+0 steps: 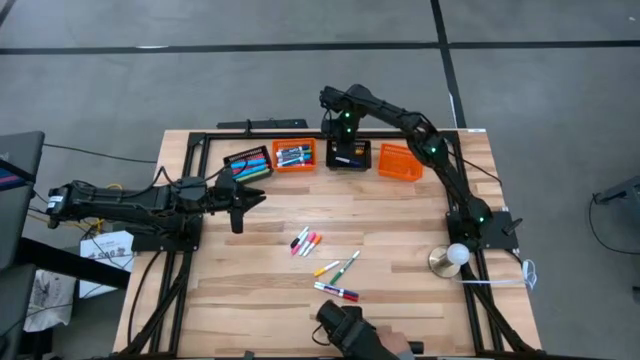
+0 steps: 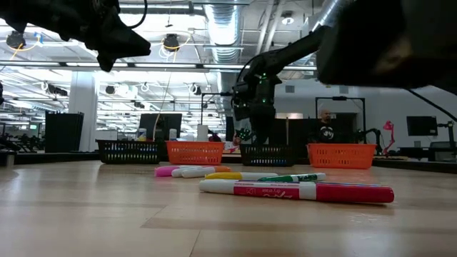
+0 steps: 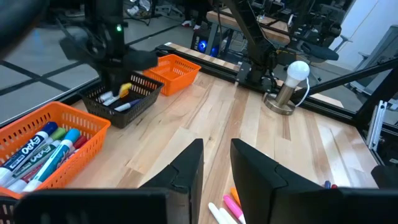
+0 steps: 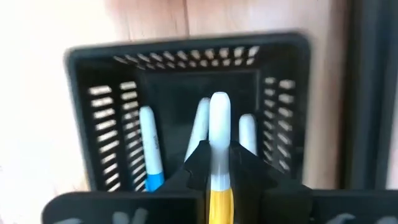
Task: Pick & Place Markers
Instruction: Put the top yellow mini highlighter into the right black bin, then put the orange mini highlighter into the right black bin
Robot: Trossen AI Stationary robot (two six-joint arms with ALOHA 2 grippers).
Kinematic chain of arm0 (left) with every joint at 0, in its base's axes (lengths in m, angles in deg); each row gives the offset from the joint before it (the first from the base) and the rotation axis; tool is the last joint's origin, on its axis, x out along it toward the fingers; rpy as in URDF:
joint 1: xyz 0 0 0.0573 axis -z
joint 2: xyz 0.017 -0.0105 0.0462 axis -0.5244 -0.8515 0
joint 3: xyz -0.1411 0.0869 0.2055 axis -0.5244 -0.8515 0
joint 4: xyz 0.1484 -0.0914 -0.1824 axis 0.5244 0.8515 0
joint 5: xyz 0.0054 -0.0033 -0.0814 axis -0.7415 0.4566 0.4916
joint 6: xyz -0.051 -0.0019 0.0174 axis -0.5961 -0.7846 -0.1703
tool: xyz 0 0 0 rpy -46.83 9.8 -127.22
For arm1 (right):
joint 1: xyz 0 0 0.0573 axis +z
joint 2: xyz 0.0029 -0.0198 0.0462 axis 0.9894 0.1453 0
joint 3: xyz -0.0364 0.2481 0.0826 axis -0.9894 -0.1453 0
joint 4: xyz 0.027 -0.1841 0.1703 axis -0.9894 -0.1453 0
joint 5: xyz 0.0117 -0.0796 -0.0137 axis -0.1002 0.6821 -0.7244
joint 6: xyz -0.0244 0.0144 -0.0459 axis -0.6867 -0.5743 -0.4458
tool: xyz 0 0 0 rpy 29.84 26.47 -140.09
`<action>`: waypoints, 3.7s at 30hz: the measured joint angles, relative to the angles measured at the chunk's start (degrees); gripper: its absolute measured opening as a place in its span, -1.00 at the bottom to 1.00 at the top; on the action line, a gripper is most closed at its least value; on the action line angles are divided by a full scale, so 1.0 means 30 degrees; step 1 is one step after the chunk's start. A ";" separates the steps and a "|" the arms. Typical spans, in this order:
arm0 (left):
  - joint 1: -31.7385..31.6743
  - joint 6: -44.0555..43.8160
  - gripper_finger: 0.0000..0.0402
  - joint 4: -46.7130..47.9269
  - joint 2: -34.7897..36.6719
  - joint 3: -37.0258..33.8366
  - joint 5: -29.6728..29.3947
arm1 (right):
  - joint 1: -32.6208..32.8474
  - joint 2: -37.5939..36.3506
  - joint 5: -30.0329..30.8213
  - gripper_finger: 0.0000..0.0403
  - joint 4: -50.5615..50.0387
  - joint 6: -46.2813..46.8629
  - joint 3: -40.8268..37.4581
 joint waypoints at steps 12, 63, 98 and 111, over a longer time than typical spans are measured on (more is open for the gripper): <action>0.0000 0.0007 -0.60 -0.0131 0.0000 0.0000 -0.0458 | 0.0067 0.0014 0.0438 -0.85 0.0832 0.0021 -0.1575; 0.0000 0.0007 -0.60 -0.0696 0.0007 -0.0015 -0.0488 | 0.1494 -0.9911 -0.9992 -0.70 -0.1991 0.0525 -0.1567; 0.0000 -0.0998 -0.60 -0.3870 -0.1641 -0.0015 -0.0160 | 0.1848 -3.1761 -0.7246 -1.00 1.8659 1.3667 -2.7499; -0.0007 -0.1927 -0.60 -0.5054 -0.4047 -0.0015 0.1605 | 0.6193 -3.6646 -0.1232 -1.00 2.4675 1.7901 -3.3239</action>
